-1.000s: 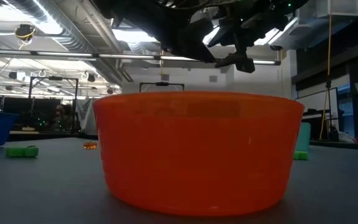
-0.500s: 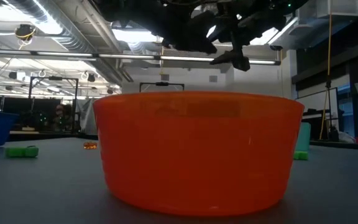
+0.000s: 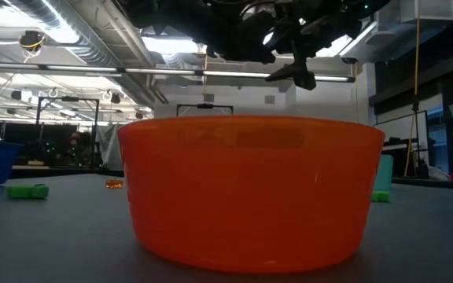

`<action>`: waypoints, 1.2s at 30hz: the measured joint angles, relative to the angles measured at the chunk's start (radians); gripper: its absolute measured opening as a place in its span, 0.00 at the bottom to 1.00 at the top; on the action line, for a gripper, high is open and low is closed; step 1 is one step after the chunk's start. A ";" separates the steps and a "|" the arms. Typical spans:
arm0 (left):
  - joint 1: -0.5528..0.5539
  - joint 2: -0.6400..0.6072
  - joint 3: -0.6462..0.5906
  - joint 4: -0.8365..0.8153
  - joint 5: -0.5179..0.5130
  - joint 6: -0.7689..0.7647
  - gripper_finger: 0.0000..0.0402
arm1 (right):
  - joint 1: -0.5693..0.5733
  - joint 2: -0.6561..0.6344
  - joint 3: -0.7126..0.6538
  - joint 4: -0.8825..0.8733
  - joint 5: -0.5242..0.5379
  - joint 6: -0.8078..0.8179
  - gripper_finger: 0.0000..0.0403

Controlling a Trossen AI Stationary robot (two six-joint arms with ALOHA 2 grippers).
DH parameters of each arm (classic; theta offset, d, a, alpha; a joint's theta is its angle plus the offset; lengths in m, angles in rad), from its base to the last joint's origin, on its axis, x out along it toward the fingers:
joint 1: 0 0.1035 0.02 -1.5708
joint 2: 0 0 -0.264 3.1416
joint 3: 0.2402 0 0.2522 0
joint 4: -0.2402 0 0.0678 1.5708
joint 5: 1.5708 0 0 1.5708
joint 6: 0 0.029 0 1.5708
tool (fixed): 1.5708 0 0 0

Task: Sort Halloween decoration
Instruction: Put the black skull toy into the light blue bin

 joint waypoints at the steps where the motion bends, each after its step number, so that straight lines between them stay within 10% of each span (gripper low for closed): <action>1: 0.000 0.000 0.000 0.000 0.000 0.000 0.20 | 0.000 0.000 0.000 0.000 0.000 0.000 0.59; 36: 0.045 0.000 0.000 0.000 0.077 -0.008 0.30 | 0.000 0.000 0.000 0.046 -0.033 0.030 0.18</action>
